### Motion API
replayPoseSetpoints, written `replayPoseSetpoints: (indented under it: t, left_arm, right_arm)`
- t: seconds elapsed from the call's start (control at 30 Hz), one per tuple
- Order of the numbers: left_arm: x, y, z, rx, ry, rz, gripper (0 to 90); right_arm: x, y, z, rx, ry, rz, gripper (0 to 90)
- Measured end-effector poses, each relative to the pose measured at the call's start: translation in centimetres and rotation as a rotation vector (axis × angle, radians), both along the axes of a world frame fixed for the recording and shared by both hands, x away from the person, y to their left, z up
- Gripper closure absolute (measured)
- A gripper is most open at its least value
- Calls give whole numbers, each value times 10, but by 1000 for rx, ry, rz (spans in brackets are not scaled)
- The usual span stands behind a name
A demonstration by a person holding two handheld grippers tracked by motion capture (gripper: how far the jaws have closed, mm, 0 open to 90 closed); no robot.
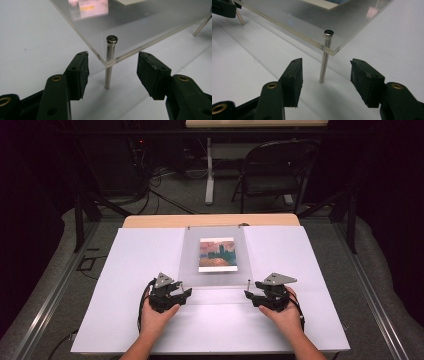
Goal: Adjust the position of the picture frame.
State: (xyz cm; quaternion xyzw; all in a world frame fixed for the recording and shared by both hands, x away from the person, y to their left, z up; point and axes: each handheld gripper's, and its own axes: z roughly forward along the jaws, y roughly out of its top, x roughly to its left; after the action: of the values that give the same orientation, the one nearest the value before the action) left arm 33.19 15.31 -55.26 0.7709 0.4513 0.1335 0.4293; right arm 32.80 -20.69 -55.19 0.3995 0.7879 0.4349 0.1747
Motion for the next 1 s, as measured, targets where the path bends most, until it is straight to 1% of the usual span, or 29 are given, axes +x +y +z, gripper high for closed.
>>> replayPoseSetpoints:
  t: [0.17, 0.23, 0.27, 0.37, 0.43, 0.57, 0.67, 0.7, 0.77, 0.8, 0.9, 0.97, 1.0]
  left_arm:
    - [-4, -1, 1, 1, 3, -6, 430]
    - [-7, 0, 3, -2, 15, -9, 427]
    - [-9, 0, 3, -6, 16, -2, 427]
    - [-15, 2, 6, -13, 31, -14, 422]
    - [-19, 2, 7, -14, 29, -20, 416]
    - [-30, 7, 10, 0, 20, -33, 413]
    - [-37, 13, 14, 5, -1, -24, 401]
    - [-39, 16, 15, -1, -5, -20, 398]
    - [-42, 21, 17, -11, -12, -9, 389]
    - [-43, 24, 18, -14, -8, -6, 386]
    - [-40, 30, 18, -41, -3, 11, 373]
    - [-38, 34, 17, -52, 9, 20, 369]
    - [-38, 35, 17, -49, 10, 26, 367]
  right_arm:
    - [-3, 0, 3, -19, 8, 10, 431]
    - [-6, 1, 5, -33, 16, 13, 432]
    - [-9, 1, 5, -32, 14, 10, 435]
    - [-20, -1, 7, -27, 17, 15, 439]
    - [-27, -3, 10, -25, 7, 18, 437]
    - [-40, -8, 14, -22, -6, 13, 431]
    - [-47, -12, 17, -19, -12, 3, 428]
    - [-48, -14, 18, -23, -13, 2, 428]
    - [-50, -17, 21, -19, -35, -11, 424]
    - [-50, -19, 22, -14, -41, -20, 424]
    - [-49, -23, 23, -11, -50, -35, 422]
    - [-47, -25, 23, -27, -58, -43, 422]
    - [-47, -26, 23, -39, -63, -48, 422]
